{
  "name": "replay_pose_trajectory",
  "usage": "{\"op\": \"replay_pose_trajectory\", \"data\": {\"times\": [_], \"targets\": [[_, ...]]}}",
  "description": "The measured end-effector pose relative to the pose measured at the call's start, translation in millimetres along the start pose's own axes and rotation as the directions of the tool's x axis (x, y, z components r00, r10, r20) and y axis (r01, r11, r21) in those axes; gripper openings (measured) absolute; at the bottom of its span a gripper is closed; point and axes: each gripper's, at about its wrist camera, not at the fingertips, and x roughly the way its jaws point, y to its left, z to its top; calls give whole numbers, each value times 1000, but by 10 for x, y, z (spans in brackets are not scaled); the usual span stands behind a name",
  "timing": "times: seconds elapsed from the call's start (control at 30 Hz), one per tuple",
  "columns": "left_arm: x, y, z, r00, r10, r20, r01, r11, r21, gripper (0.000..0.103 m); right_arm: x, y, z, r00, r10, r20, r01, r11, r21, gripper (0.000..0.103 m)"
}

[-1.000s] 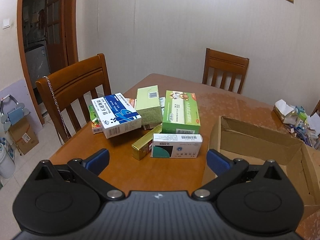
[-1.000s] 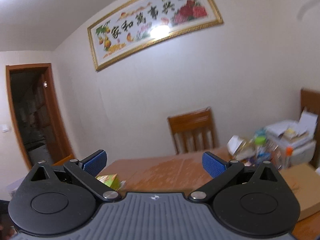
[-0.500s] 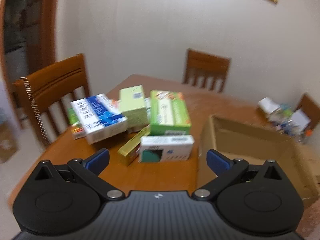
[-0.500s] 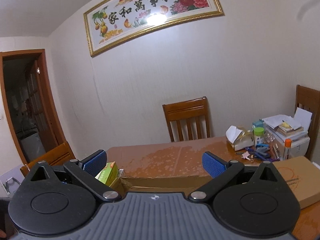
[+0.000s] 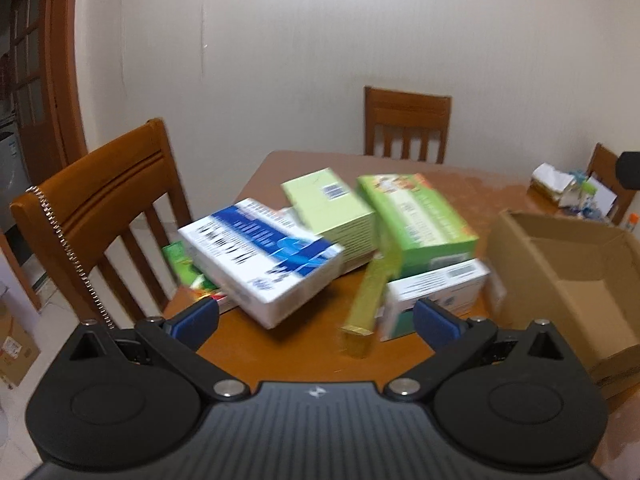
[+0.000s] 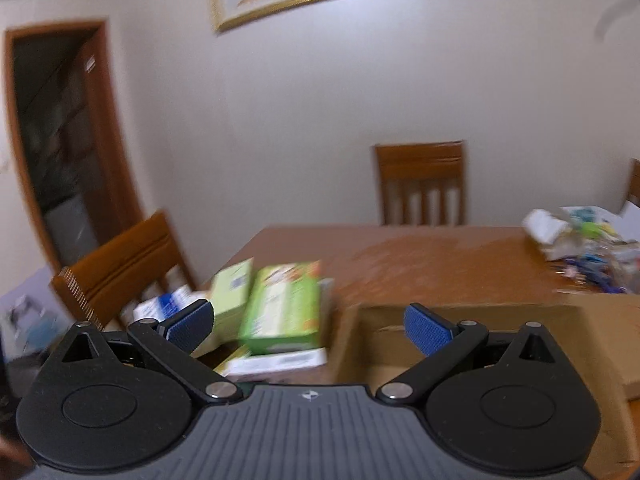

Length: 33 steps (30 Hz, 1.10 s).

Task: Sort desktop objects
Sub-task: 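Move both tools toward the pile of medicine boxes, then grasp the green bear-print medicine box with the right gripper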

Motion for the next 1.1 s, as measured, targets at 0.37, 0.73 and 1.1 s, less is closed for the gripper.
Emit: {"op": "replay_pose_trajectory", "data": {"times": [0.37,0.73,1.1], "targets": [[194,306,-2,1000,18,-23,-17,999,30,103,349,382,106,997,-6,-83,1,998,-57,103],[327,193,-75,997,-61,-53,64,996,57,103,413,311,90,987,-96,-127,92,995,-38,103],[383,169,-52,997,-55,-53,61,993,104,103,564,579,80,991,-49,-121,33,991,-128,103]]}}
